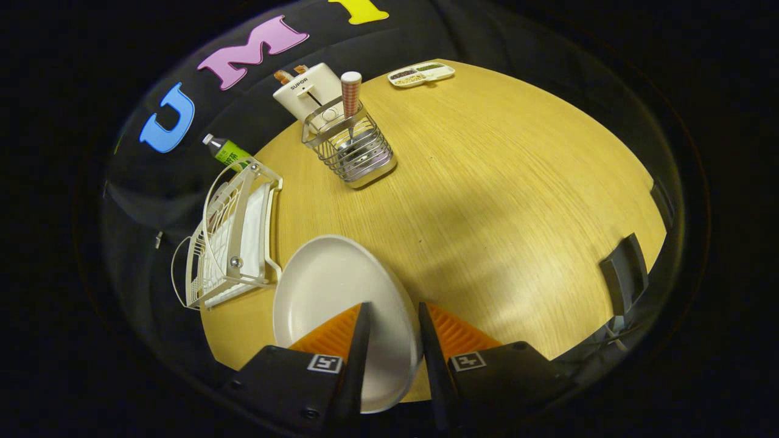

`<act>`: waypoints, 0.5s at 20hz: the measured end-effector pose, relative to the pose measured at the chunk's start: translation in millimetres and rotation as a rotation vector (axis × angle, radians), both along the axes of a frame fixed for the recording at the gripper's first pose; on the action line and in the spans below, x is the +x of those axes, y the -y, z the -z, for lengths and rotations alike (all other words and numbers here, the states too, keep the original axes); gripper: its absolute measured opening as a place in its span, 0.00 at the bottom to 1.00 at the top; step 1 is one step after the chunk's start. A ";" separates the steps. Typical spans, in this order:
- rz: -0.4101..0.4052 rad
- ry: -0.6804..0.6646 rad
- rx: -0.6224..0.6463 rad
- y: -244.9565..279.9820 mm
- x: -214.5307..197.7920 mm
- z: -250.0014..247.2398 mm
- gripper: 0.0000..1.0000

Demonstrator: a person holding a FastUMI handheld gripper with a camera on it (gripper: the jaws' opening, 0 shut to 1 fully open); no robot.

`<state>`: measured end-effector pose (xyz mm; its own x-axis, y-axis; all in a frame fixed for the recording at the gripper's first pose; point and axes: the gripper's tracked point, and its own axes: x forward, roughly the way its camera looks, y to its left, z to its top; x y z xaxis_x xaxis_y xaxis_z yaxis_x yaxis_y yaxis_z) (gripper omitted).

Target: Take the plate from the dish rack, then take the spoon from the basket and place it into the plate.

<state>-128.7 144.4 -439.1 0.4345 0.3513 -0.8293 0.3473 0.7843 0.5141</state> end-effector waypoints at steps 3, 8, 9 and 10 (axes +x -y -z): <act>-0.004 0.053 -0.061 20.8 12.5 -9.9 0.61; -0.051 0.299 -0.262 76.5 67.1 -83.8 0.62; -0.086 0.351 -0.295 83.5 80.7 -99.3 0.61; -0.124 0.388 -0.314 87.6 94.6 -111.2 0.61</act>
